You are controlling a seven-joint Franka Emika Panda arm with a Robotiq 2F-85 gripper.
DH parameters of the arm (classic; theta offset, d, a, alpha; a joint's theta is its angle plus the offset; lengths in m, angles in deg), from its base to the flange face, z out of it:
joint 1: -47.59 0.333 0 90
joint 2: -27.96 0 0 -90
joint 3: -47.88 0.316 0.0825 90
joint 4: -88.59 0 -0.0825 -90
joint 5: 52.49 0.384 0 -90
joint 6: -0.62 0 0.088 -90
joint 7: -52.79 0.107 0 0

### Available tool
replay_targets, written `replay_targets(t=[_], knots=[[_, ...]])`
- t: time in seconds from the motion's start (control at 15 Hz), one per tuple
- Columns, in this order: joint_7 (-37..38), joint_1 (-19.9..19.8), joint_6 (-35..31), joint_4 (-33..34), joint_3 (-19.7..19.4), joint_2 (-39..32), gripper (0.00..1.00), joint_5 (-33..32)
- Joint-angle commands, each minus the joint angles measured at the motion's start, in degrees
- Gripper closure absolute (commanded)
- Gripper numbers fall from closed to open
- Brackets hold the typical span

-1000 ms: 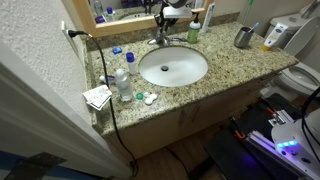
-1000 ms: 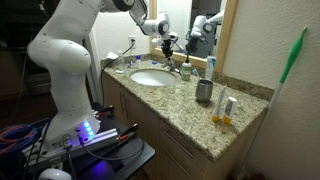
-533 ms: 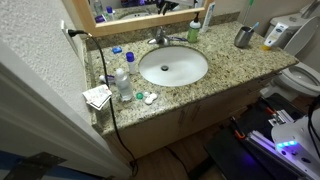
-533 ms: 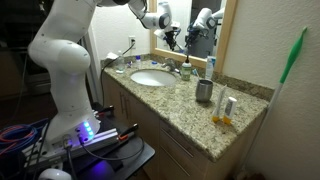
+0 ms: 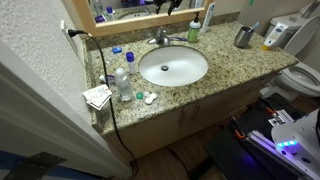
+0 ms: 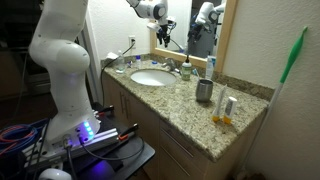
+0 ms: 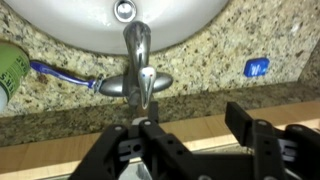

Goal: Open the tap faucet.

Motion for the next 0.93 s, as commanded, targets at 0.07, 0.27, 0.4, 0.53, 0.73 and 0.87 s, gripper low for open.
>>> replay_targets(t=[0.07, 0.27, 0.4, 0.53, 0.73, 0.87], knots=[[-0.05, 0.42, 7.63, 0.49, -0.30, -2.73, 0.00, -1.82], [1.71, 0.59, 8.36, 1.39, -1.12, -5.18, 0.00, -2.85], [3.30, 0.99, 7.80, 1.35, -1.84, -6.15, 0.00, -3.90], [4.54, 1.18, 7.40, 1.26, -2.11, -6.62, 0.00, -4.18], [7.19, 1.75, 4.97, 0.81, -2.93, -6.91, 0.00, -5.47], [9.00, 2.14, 4.81, 0.99, -3.39, -7.03, 0.00, -6.41]])
